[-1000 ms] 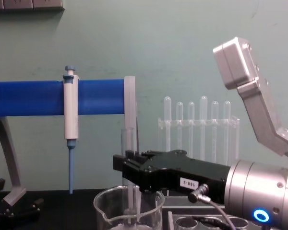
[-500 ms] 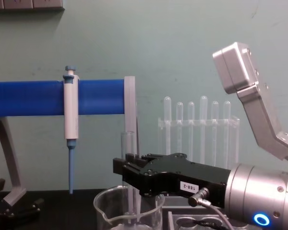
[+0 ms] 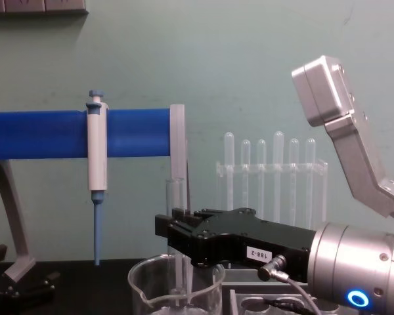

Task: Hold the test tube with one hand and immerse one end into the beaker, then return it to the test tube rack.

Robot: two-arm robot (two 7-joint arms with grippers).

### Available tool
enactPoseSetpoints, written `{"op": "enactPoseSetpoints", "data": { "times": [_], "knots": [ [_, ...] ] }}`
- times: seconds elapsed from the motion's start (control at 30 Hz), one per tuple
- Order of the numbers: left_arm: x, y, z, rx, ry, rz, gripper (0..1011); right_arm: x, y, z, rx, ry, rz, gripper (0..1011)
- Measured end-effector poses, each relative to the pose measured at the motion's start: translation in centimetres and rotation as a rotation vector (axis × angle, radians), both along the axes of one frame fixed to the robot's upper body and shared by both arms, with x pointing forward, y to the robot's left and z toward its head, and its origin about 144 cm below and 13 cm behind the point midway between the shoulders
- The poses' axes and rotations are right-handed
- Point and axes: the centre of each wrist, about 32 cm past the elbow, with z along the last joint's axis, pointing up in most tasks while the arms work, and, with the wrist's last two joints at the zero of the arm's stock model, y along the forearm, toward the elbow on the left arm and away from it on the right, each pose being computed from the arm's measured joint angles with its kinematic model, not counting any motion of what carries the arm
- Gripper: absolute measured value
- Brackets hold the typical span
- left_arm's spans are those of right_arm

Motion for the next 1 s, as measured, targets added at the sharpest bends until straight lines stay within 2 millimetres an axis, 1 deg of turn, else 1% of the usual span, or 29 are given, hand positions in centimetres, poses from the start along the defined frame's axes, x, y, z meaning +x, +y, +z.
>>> {"op": "enactPoseSetpoints", "data": {
  "times": [1.0],
  "knots": [
    [0.0,0.0,0.0,0.0,0.0,0.0,1000,0.02,0.0,0.02,0.001,0.0,0.0,224]
  ]
}}
